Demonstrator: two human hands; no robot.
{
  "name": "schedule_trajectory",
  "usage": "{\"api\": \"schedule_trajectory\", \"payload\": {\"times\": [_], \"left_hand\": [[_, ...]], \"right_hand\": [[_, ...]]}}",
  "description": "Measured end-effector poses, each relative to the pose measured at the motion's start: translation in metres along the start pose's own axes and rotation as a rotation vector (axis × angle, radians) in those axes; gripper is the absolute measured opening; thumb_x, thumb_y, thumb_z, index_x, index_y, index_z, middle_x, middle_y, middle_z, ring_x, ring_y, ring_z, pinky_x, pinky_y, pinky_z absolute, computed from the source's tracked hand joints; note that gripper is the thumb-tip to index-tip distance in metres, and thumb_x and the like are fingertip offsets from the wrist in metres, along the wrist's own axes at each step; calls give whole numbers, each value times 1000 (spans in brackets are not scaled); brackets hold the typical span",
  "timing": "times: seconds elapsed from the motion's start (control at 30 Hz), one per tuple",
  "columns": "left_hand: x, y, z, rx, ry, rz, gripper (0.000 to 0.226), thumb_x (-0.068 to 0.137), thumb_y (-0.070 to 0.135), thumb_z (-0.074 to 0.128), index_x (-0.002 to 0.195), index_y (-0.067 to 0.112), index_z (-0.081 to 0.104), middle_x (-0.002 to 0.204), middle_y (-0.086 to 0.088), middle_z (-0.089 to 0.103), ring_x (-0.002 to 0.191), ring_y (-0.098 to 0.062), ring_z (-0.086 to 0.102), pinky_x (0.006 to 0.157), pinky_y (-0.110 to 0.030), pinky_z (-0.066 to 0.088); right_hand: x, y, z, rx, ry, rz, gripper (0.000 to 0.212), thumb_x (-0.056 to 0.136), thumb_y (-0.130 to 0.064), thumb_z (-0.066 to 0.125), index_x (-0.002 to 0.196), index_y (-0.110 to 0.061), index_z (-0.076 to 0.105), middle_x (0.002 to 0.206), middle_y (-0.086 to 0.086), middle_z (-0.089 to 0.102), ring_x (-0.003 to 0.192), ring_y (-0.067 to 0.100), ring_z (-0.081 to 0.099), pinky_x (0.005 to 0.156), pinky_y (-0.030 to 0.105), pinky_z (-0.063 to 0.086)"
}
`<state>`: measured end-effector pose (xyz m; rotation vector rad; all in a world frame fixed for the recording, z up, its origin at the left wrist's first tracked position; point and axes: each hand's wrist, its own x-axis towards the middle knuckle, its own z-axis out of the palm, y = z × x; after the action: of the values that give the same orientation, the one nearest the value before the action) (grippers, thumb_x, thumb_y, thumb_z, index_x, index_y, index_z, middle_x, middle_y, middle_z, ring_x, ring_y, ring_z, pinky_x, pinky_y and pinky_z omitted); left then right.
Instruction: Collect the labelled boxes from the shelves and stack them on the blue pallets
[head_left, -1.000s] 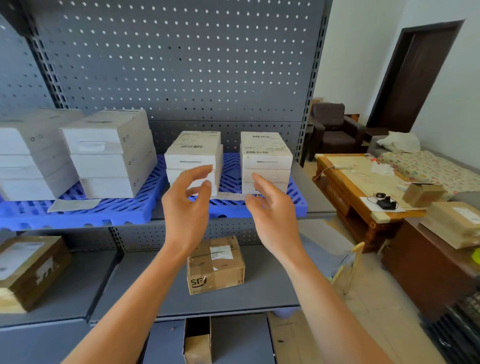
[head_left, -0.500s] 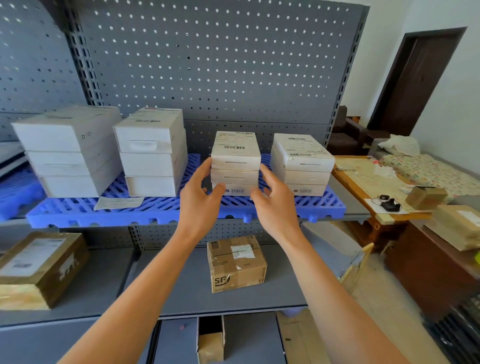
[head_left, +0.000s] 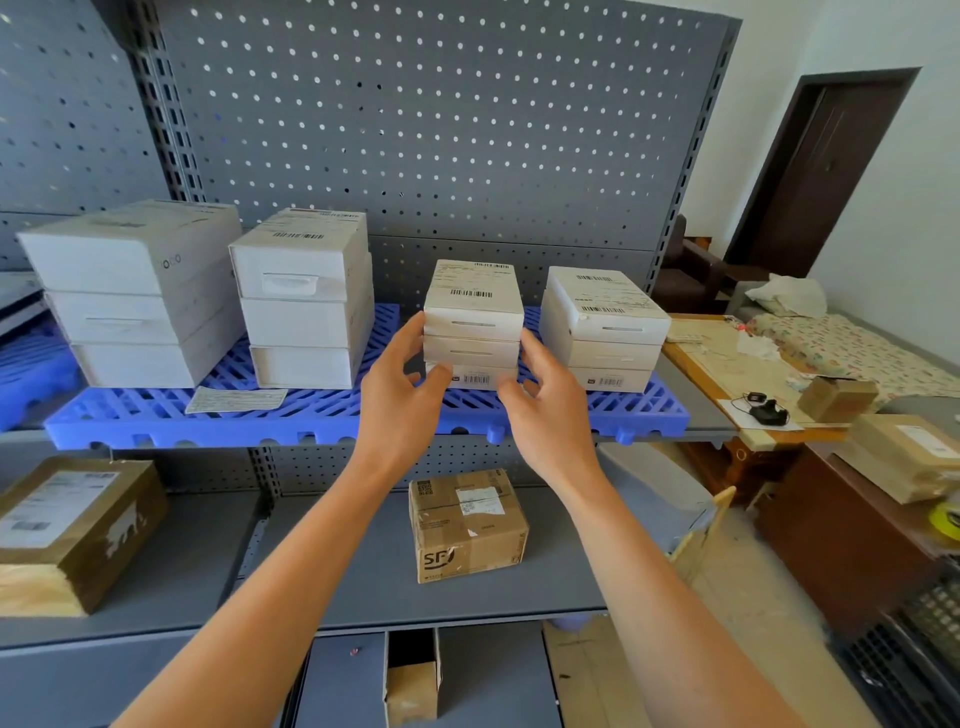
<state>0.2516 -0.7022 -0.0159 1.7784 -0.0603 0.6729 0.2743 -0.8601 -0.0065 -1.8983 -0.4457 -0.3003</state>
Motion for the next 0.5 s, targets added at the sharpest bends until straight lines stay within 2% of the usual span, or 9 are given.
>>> {"api": "schedule_trajectory", "payload": {"times": [0.07,0.2,0.33,0.4,0.47,0.5], "left_hand": [[1,-1,-1,2,-4,-2,58,96,5,56,148,26,46,139,13,60,130,-7,54,102,-37,54],[0,0,-6,26,-32,-24,59,94,9,57,148,29,45,139,14,59,132,-10,53,103,-43,53],[-3,6,-13,31,-71,-27,57,95,10,57,146,31,47,135,17,61,129,-3,53,105,-40,51],[-7,11,-17,27,-93,-15,54,96,10,57,146,29,48,132,20,62,124,7,53,101,-26,52],[-14,15,-22,22,-93,-12,51,98,8,58,145,24,49,125,26,59,110,25,50,88,-3,46],[-19,17,-25,27,-88,-15,49,99,8,57,145,22,48,121,30,56,102,32,47,81,3,41]], "right_hand": [[1,1,1,8,2,-2,55,98,-12,52,149,-29,42,129,-15,62,109,-6,56,74,8,51],[2,0,2,-2,7,2,55,97,-13,53,148,-31,43,127,-15,63,114,-1,46,74,11,54],[-1,-8,1,-36,20,9,55,96,-12,52,148,-29,44,113,-21,64,112,9,50,84,27,53],[-5,-14,0,-70,46,27,56,96,-12,53,149,-26,43,105,-22,63,111,13,49,83,23,50],[-10,-17,-1,-94,74,28,53,97,-13,54,147,-24,46,116,-10,67,108,6,53,75,14,49],[-16,-19,-1,-113,80,21,50,97,-13,54,146,-23,49,124,-8,66,107,1,55,70,6,48]]}}
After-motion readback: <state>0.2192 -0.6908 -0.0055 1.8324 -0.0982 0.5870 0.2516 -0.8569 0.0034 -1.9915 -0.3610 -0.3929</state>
